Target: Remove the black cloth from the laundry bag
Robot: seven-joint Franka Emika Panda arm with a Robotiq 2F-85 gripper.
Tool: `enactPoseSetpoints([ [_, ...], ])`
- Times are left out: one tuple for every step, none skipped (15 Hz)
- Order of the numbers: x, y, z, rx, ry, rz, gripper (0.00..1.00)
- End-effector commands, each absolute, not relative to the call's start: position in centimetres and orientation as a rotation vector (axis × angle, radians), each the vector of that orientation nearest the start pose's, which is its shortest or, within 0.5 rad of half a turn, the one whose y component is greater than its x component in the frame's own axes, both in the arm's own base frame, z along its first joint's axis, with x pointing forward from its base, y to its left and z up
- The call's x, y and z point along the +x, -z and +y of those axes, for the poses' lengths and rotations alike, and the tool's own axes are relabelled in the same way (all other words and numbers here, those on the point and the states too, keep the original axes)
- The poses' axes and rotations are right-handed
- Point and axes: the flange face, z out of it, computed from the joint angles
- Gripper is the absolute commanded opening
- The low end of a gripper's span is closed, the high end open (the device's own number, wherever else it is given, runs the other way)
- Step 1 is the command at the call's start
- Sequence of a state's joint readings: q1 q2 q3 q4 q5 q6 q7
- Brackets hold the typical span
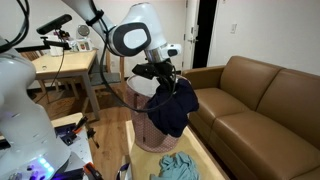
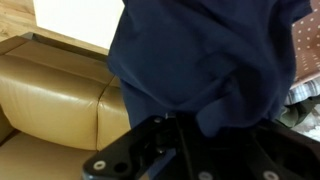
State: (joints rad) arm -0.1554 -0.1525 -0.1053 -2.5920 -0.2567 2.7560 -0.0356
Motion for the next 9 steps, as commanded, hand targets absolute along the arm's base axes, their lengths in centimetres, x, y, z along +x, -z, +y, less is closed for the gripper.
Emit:
enactPoseSetpoints([
  [44.9,-34.1,-10.8,-3.266,0.479,0.008,0.09],
  [45.7,-34.0,-10.3,-3.254,0.478,0.013,0.09],
  [46.2,-33.6,-10.2,-3.226,0.465,-0.002,0.08],
  [47.2,-32.2,-11.1,-3.200,0.411,0.055,0.08],
  [47.7,-31.0,-11.8,-3.176,0.378,0.105,0.08],
  [47.9,-29.7,-11.9,-3.134,0.342,0.119,0.08],
  [48.2,-28.7,-12.3,-3.101,0.311,0.159,0.08],
  [48.7,-27.3,-13.5,-3.067,0.281,0.213,0.08],
  [48.9,-26.0,-14.4,-3.029,0.255,0.251,0.08],
])
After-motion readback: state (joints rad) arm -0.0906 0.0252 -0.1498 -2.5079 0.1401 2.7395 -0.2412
